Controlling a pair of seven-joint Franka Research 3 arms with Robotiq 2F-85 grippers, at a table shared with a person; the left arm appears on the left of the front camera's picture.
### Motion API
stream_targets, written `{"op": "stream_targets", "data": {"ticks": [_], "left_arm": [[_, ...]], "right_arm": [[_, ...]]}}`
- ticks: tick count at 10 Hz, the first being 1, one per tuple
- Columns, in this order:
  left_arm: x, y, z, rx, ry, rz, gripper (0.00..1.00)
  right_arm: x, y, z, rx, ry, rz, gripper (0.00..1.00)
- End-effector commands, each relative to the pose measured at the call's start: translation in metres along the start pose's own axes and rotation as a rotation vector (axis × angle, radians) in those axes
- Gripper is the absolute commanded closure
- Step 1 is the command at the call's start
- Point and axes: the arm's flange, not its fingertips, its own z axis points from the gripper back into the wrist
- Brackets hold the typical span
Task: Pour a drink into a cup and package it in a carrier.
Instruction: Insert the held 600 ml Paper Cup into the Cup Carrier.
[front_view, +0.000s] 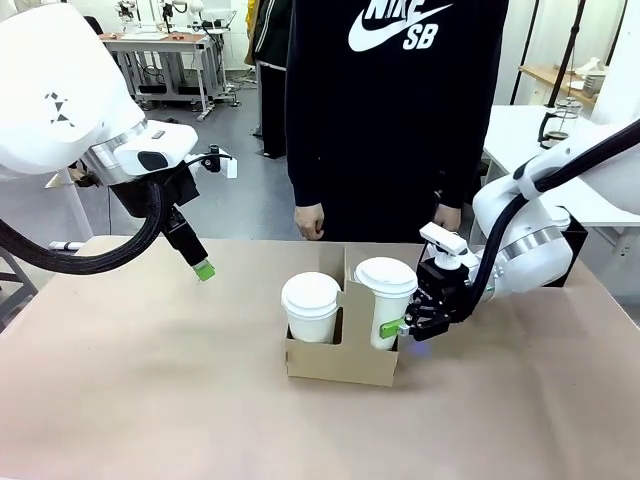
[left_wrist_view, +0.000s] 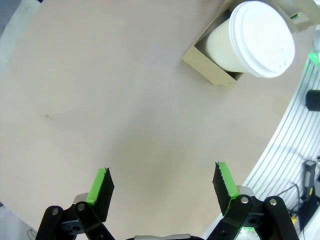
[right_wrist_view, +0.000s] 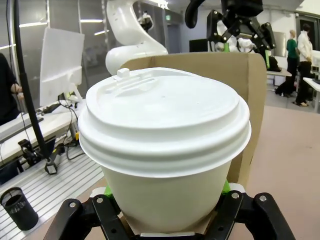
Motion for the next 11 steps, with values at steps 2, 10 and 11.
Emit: {"op": "stream_targets", "data": {"ticks": [2,10,11], "left_arm": [[0.002,0.0,0.002,0.004,0.013,0.014,0.0],[0.002,0.0,0.002,0.004,0.013,0.014,0.0],[0.002,0.0,0.002,0.004,0.013,0.014,0.0]], "right_arm": [[-0.01,-0.009,0.003,0.018,0.052,0.055,0.2],[-0.004,0.007,0.02,-0.048,0.125,0.03,0.0],[-0.005,0.014,0.027,-0.06,0.122,0.02,0.0]]}}
